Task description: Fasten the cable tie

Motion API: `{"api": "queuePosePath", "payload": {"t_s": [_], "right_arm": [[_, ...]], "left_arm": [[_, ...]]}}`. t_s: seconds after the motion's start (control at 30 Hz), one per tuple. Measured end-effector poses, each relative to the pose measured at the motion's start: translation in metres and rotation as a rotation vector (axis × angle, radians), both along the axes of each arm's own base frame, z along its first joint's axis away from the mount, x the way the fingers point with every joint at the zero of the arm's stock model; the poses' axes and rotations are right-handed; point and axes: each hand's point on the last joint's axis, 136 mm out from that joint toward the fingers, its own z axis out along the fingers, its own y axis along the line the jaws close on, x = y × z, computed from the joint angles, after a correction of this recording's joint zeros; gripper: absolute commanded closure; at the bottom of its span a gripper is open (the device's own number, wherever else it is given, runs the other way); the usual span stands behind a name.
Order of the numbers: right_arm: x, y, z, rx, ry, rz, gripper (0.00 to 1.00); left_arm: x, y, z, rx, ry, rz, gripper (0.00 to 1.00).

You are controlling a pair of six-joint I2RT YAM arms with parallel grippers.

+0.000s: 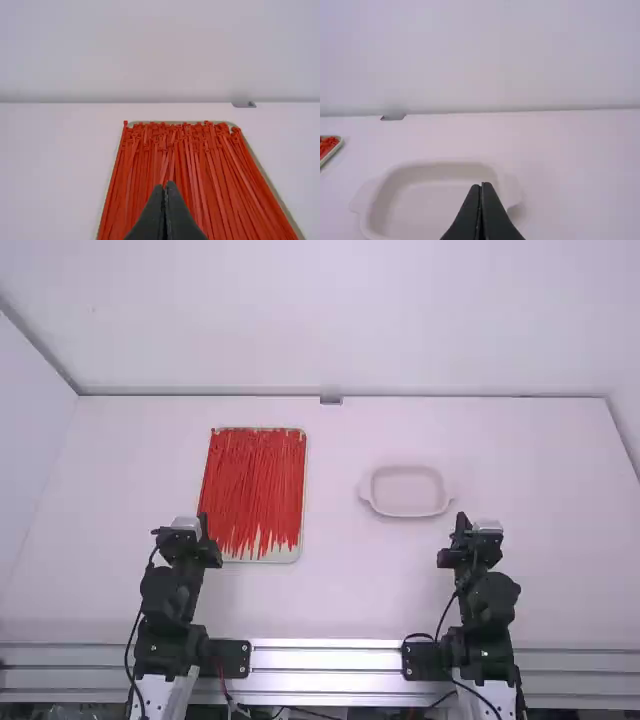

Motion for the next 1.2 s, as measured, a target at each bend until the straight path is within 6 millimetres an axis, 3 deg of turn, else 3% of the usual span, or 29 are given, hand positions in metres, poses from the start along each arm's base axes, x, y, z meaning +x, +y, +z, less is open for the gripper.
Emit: {"api": "queuePosePath", "payload": {"t_s": [0.3,0.6,1.2], "right_arm": [[0.0,0.001,0.0,0.001,0.002,0.006,0.96],[0.004,0.006,-0.007,0.01,0.051,0.032,0.86],[0.029,0.03,0.04,0.031,0.203,0.136,0.56]], "left_arm": [[0.0,0.0,-0.002,0.0,0.01,0.0,0.96],[0.002,-0.002,-0.006,-0.003,0.089,-0.012,0.86],[0.021,-0.008,0.025,-0.033,0.273,-0.038,0.56]]}}
